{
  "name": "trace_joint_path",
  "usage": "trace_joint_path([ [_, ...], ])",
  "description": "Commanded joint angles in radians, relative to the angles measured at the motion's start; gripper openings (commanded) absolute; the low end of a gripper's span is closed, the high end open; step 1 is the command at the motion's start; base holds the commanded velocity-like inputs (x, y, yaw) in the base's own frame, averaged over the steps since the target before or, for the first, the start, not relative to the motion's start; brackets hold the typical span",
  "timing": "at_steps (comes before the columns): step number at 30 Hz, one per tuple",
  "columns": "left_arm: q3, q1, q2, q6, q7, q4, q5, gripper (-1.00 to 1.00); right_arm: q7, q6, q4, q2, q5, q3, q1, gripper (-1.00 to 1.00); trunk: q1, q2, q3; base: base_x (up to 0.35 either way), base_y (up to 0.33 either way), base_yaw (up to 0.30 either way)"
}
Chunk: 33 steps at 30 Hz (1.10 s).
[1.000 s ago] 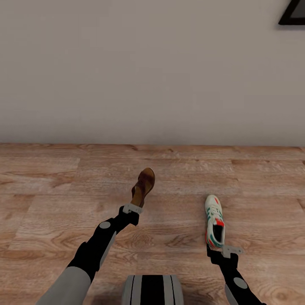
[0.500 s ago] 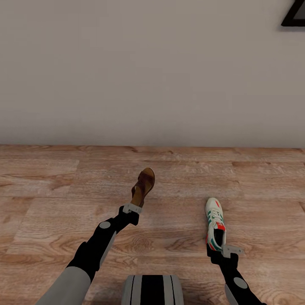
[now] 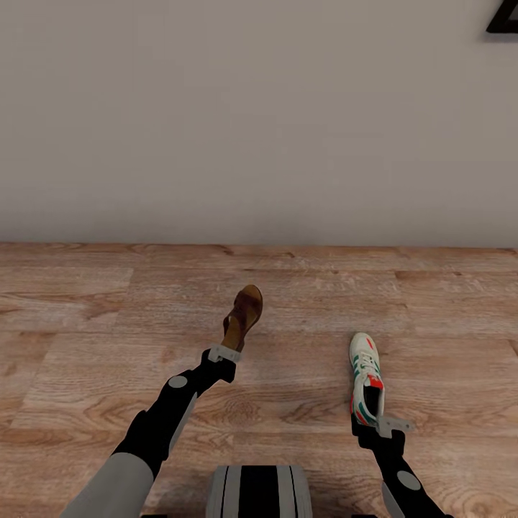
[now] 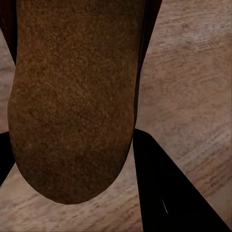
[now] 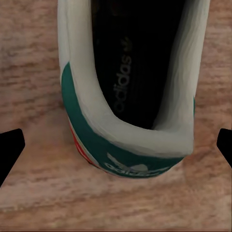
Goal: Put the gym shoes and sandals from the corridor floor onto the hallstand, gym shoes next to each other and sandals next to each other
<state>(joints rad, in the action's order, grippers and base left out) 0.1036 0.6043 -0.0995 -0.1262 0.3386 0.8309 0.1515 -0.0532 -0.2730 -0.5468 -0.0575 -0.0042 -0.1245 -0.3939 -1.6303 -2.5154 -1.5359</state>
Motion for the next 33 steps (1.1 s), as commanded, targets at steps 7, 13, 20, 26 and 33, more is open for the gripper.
trace_joint_path([
  [7,-0.011,0.0,0.001,-0.003,0.008,0.002,0.003,-1.0,-0.002,-0.003,0.001,0.0,0.0,0.001,0.0,1.0,0.0,0.0,-0.002,0.0,0.0,0.0],
  [13,-0.008,0.0,0.001,-0.003,0.008,0.002,0.002,-1.0,-0.002,-0.003,0.001,0.0,0.0,0.001,0.0,1.0,0.0,0.0,-0.002,0.01,0.0,0.0],
  [20,-0.007,0.0,0.001,-0.003,0.008,0.002,0.002,-1.0,-0.002,-0.003,0.001,0.0,0.0,0.002,0.0,1.0,0.0,0.0,-0.002,0.057,0.0,0.0],
  [26,-0.005,0.0,0.001,-0.003,0.008,0.002,0.002,-1.0,-0.002,-0.003,0.001,-0.001,0.0,0.002,0.0,1.0,0.0,0.0,-0.002,0.008,0.0,0.0],
  [33,-0.003,0.0,0.001,-0.003,0.008,0.002,0.002,-1.0,-0.002,-0.003,0.002,-0.001,0.001,0.002,0.0,-1.0,0.0,0.0,-0.002,0.001,0.0,0.0],
])
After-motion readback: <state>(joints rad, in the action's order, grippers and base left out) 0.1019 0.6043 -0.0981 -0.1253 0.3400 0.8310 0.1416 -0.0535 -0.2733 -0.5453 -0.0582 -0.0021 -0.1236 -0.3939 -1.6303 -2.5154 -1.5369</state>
